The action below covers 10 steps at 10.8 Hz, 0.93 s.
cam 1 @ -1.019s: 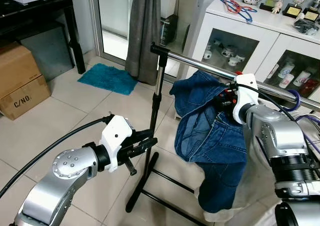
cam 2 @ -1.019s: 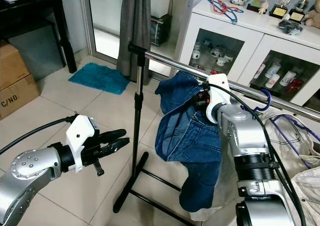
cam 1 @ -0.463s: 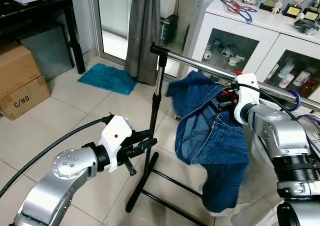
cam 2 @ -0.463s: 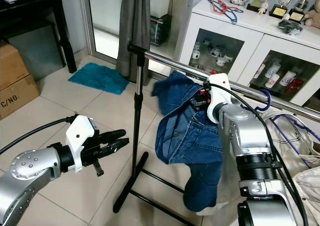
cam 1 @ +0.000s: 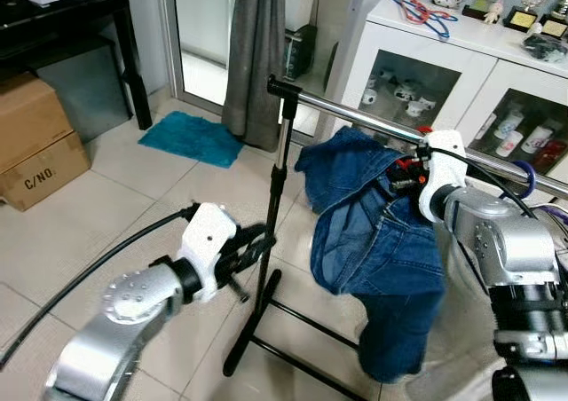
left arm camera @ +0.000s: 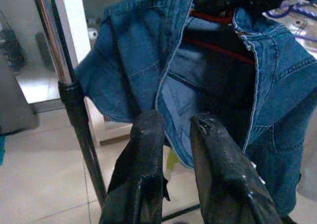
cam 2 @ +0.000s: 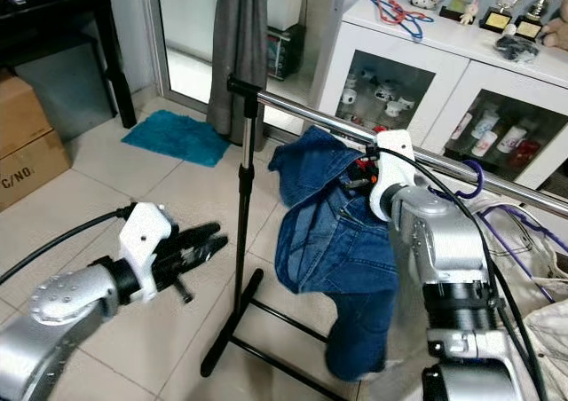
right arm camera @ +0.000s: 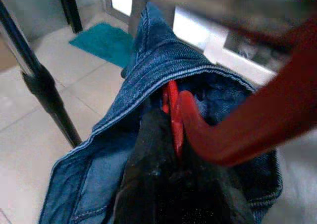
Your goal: Hang hanger
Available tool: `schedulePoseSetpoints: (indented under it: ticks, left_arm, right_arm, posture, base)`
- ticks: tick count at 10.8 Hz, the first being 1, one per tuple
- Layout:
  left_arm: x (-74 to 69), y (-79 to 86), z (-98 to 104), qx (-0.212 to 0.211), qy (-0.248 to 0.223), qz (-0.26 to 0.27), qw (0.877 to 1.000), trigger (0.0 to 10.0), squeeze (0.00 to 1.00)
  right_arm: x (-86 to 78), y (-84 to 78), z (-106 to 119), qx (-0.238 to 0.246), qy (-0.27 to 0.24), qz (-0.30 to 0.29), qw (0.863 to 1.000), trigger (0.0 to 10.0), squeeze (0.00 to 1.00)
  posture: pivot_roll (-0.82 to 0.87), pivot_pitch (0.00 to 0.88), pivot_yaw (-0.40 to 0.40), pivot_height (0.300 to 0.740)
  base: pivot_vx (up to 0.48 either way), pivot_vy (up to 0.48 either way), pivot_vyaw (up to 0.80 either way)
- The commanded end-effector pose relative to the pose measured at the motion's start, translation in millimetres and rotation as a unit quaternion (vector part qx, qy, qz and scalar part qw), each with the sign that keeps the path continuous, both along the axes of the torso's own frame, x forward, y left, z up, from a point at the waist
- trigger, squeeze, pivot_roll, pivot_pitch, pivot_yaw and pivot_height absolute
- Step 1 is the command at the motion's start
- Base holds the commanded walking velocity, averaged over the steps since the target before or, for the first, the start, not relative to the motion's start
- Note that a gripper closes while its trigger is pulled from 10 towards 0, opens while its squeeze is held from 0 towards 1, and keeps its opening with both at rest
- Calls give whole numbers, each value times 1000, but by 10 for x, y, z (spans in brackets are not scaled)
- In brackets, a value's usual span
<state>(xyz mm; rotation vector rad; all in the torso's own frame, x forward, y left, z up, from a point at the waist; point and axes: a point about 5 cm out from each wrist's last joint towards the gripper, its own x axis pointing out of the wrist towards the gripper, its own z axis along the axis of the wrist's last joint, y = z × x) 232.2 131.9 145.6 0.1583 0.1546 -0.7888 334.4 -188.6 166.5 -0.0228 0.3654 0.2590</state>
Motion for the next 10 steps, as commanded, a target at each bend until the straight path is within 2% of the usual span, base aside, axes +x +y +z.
schedulePoseSetpoints:
  ticks: [1, 4, 5, 6, 8, 10]
  left_arm:
    - [-11, -20, 27, 1, -14, 4, 1000, 10000, 0]
    - [23, -64, 36, -20, -23, 56, 998, 10000, 0]
    - [23, -73, 35, -22, -22, 54, 998, 10000, 0]
    - [15, -66, 20, -23, -18, 57, 998, 10000, 0]
    - [31, -34, 22, -20, -10, 64, 998, 10000, 0]
    - [6, 6, -10, -17, -9, 67, 998, 10000, 0]
  right_arm:
    - [-27, -40, 118, 7, -29, -6, 1000, 0, 0]
    - [-232, 73, 216, 37, -36, 22, 998, 0, 0]
    - [-370, 138, 172, 33, -22, 43, 998, 0, 0]
    - [-440, 172, 123, 36, -12, 50, 998, 0, 0]
    - [-582, 306, 26, 56, 9, 42, 998, 0, 0]
    - [-686, 340, -111, 53, 23, 33, 998, 0, 0]
  posture:
    - [76, 0, -142, 740]
    - [62, 0, -126, 740]
    - [65, 0, -135, 740]
    - [69, 0, -139, 740]
    - [51, 0, -124, 740]
    - [69, 0, -134, 740]
  base:
    - [0, 0, 0]
    - [0, 0, 0]
    - [0, 0, 0]
    - [0, 0, 0]
    - [0, 0, 0]
    - [0, 0, 0]
